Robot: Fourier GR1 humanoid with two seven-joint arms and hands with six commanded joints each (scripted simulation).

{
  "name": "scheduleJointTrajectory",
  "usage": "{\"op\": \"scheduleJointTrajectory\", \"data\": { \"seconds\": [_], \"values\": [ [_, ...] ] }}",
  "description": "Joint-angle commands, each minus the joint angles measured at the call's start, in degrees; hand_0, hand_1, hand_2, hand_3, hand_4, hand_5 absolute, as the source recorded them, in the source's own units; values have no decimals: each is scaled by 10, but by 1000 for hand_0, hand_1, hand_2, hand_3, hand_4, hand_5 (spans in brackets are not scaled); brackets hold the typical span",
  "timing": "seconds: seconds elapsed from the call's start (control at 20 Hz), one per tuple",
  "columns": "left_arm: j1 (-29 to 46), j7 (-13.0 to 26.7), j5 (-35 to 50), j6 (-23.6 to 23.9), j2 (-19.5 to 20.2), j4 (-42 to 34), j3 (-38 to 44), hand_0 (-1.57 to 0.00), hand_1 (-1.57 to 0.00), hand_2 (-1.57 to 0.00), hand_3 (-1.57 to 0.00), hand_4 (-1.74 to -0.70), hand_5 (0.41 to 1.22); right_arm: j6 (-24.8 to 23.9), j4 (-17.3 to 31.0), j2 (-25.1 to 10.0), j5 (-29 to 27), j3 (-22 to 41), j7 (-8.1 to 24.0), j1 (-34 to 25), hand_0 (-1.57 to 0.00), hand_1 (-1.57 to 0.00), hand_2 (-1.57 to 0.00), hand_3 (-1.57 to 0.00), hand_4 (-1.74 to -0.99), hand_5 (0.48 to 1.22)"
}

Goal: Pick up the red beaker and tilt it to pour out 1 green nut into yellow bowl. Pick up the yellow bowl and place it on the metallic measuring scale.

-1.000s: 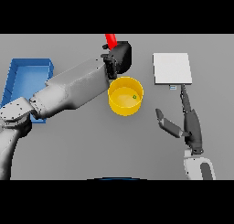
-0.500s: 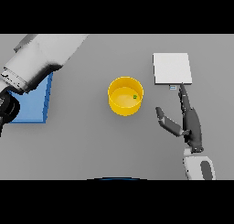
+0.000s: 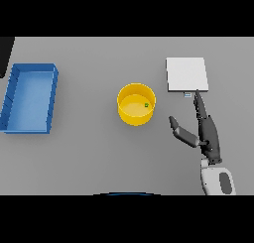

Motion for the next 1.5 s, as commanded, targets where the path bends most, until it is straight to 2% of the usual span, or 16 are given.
{"op": "scheduleJointTrajectory", "data": {
  "seconds": [0.0,0.15,0.2,0.5,0.65,0.75,0.9,1.05,1.15,1.2,1.25,1.3,1.35,1.45],
  "values": [
    [18,16,26,16,10,-7,18,-1571,-1571,-1567,-1428,-1739,1221,4,-6,-3,-2,1,-6,-1,1,1,1,1,-1226,587],
    [96,69,99,77,43,-56,54,-1571,-1571,-1569,-1432,-1740,1221,5,-9,-8,8,7,-13,8,1,1,1,1,-1217,599],
    [123,84,122,97,54,-81,64,-1571,-1571,-1569,-1446,-1740,1221,4,-9,-10,12,7,-5,8,1,1,1,1,-1212,604],
    [332,221,220,198,111,-305,74,-1571,-1571,-1571,-1450,-1741,1221,8,-7,-22,21,9,13,-7,1,1,1,1,-1206,653],
    [417,255,247,247,127,-398,64,-1571,-1571,-1571,-1449,-1741,1221,6,-4,-17,29,17,5,-2,1,1,1,1,-1215,664],
    [451,280,263,264,134,-430,60,-1571,-1571,-1571,-1450,-1741,1221,7,-2,-16,21,12,6,-2,1,1,1,1,-1218,664],
    [482,295,273,296,133,-457,49,-1571,-1571,-1571,-1509,-1741,1221,6,-6,-18,24,14,-1,1,1,1,1,1,-1217,666],
    [505,310,279,315,135,-478,30,-1571,-1571,-1571,-1539,-1741,1117,5,-12,-19,26,15,1,4,1,1,1,1,-1207,665],
    [516,316,284,317,145,-483,19,-1571,-1571,-1571,-1551,-1741,967,5,-9,-19,25,15,-2,1,1,1,1,1,-1205,664],
    [514,315,286,309,148,-483,10,-1571,-1571,-1571,-1555,-1667,908,4,-12,-18,30,18,-10,8,1,1,1,1,-1202,667],
    [515,314,293,293,152,-485,2,-1571,-1571,-1571,-1503,-1530,865,4,-9,-20,26,13,-2,4,1,1,1,1,-1197,664],
    [519,310,302,268,160,-501,-2,-1564,-1449,-1432,-1362,-1374,830,6,-11,-18,22,15,-8,12,1,1,1,1,-1192,663],
    [520,311,319,240,169,-512,-1,-1457,-1180,-1187,-1129,-1229,803,6,-11,-16,23,16,-1,6,1,1,1,1,-1188,663],
    [518,317,340,196,178,-516,-8,-932,-755,-767,-722,-1034,758,1,-16,-15,29,18,-9,14,1,1,1,1,-1185,665]
  ]
}}
